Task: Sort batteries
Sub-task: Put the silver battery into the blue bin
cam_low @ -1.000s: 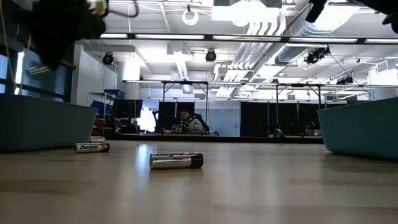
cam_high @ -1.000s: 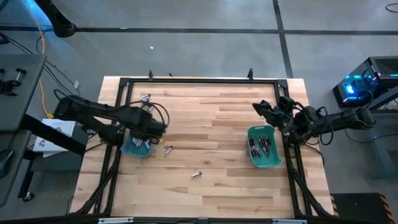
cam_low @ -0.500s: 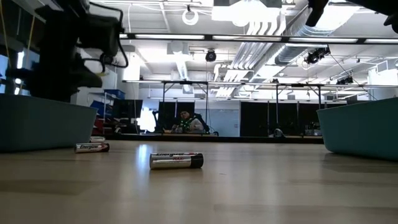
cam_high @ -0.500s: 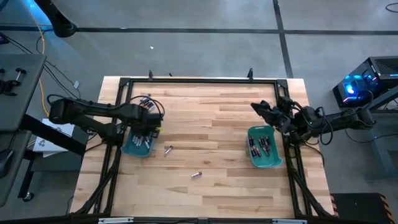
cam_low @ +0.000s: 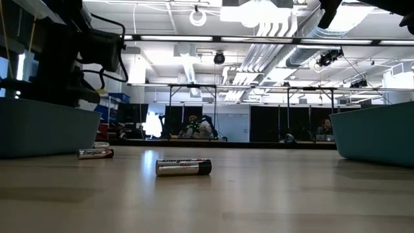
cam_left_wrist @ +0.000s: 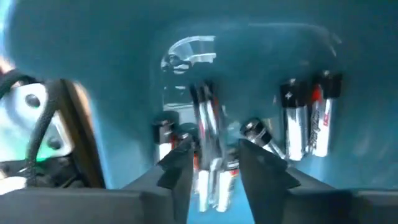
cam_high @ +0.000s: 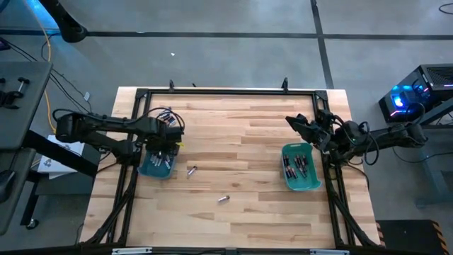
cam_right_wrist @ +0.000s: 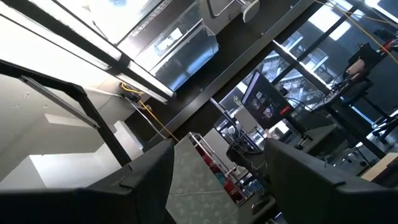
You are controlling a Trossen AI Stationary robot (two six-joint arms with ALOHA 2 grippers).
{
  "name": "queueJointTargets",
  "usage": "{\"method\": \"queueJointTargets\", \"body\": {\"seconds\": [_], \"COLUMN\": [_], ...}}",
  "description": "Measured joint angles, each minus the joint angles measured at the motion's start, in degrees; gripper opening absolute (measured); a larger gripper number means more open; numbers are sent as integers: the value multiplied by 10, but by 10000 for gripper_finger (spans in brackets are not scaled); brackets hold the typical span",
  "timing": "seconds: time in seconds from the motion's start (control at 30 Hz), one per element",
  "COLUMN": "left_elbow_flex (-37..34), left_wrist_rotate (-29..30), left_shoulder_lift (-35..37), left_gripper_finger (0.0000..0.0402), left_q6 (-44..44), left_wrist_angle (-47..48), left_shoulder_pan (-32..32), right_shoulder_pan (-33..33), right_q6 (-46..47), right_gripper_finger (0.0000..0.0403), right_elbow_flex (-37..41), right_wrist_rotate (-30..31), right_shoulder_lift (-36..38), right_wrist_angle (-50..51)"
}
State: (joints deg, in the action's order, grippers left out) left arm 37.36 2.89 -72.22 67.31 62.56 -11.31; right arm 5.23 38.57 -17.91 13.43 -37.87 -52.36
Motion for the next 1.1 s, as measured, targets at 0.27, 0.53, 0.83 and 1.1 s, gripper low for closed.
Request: {"method": "queueJointTargets", "body": {"seconds": [0.27, 0.53, 0.83, 1.1], "left_elbow_flex": [108, 271, 282, 280], "left_wrist_rotate": [12, 130, 212, 163], "left_shoulder_lift": [29, 14, -140, -262], "left_gripper_finger": [151, 120, 94, 155], "left_q6": [-14, -93, -286, -132], "left_wrist_angle": [99, -29, -353, -324], "left_shoulder_pan": [17, 160, 316, 310], "right_shoulder_pan": [0, 0, 0, 0], "right_q6": [0, -6, -15, -10], "right_gripper_finger": [243, 243, 243, 243], "right_elbow_flex": [0, 0, 0, 0], "right_wrist_rotate": [0, -1, -1, -1], "right_shoulder_lift": [0, 0, 0, 0], "right_wrist_angle": [0, 9, 15, 22]}}
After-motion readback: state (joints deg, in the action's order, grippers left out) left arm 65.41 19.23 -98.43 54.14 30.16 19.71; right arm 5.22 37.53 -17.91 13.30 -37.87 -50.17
